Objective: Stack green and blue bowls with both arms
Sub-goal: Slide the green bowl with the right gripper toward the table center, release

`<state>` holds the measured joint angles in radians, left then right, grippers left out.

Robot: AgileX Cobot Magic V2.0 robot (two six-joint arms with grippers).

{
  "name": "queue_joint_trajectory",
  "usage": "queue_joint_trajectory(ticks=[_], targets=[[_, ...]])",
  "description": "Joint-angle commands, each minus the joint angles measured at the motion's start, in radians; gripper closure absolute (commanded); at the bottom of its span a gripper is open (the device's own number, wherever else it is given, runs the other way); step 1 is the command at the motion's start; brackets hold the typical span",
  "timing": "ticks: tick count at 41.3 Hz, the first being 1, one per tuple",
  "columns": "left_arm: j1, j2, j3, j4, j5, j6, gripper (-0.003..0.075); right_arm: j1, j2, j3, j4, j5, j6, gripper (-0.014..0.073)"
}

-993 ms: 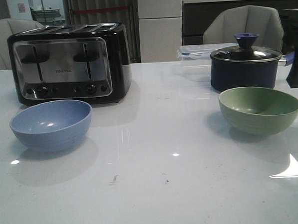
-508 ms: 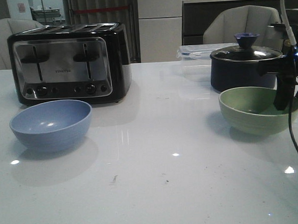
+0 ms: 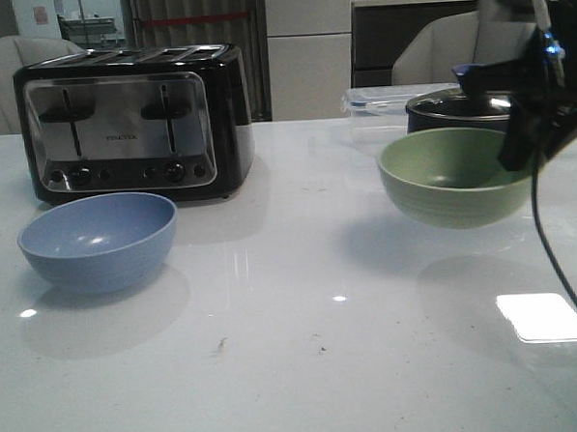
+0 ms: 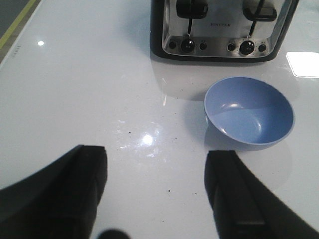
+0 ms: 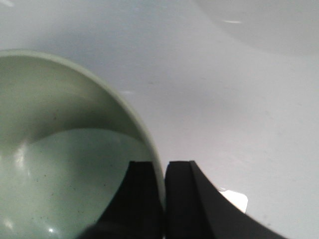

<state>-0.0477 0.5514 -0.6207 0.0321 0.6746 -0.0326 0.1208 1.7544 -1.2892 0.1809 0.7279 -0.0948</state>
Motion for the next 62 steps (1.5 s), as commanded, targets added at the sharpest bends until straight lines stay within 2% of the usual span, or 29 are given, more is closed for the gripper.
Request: queue_joint_trajectory(ticks=[1, 11, 20, 22, 25, 27, 30, 33, 45, 52, 62], targets=[[0.002, 0.008, -0.027, -0.007, -0.078, -0.004, 0.0232, 0.091, -0.068, -0.033, 0.011, -0.020, -0.019, 0.0538], [0.002, 0.008, -0.027, -0.007, -0.078, -0.004, 0.0232, 0.301, 0.007, -0.030, 0.011, -0.048, -0.019, 0.0538], [0.002, 0.008, -0.027, -0.007, -0.078, -0.004, 0.0232, 0.370, 0.086, -0.030, 0.021, -0.122, -0.019, 0.0528], [0.002, 0.008, -0.027, -0.007, -0.078, -0.004, 0.0232, 0.371, 0.094, -0.030, 0.021, -0.126, -0.019, 0.0490], [0.002, 0.008, -0.027, -0.007, -0.078, -0.004, 0.0232, 0.371, 0.095, -0.030, 0.021, -0.126, -0.019, 0.0379], [0.002, 0.008, -0.027, -0.007, -0.078, -0.004, 0.0232, 0.371, 0.094, -0.031, 0.021, -0.130, -0.019, 0.0259], [0.002, 0.008, -0.027, -0.007, -0.078, -0.004, 0.0232, 0.371, 0.078, -0.032, 0.020, -0.135, -0.019, 0.0127], [0.002, 0.008, -0.027, -0.007, -0.078, -0.004, 0.0232, 0.372, 0.035, -0.027, 0.020, -0.146, -0.031, 0.0069], [-0.040, 0.122, -0.051, -0.023, -0.082, 0.044, 0.0232, 0.396, -0.320, 0.175, 0.019, -0.201, -0.110, 0.0097], [-0.094, 0.284, -0.095, -0.023, -0.106, 0.047, 0.0232, 0.419, -0.565, 0.347, 0.019, -0.210, -0.110, 0.0097], [-0.101, 0.575, -0.203, -0.053, -0.115, 0.047, 0.0232, 0.422, -0.814, 0.508, 0.020, -0.179, -0.110, 0.0097]])
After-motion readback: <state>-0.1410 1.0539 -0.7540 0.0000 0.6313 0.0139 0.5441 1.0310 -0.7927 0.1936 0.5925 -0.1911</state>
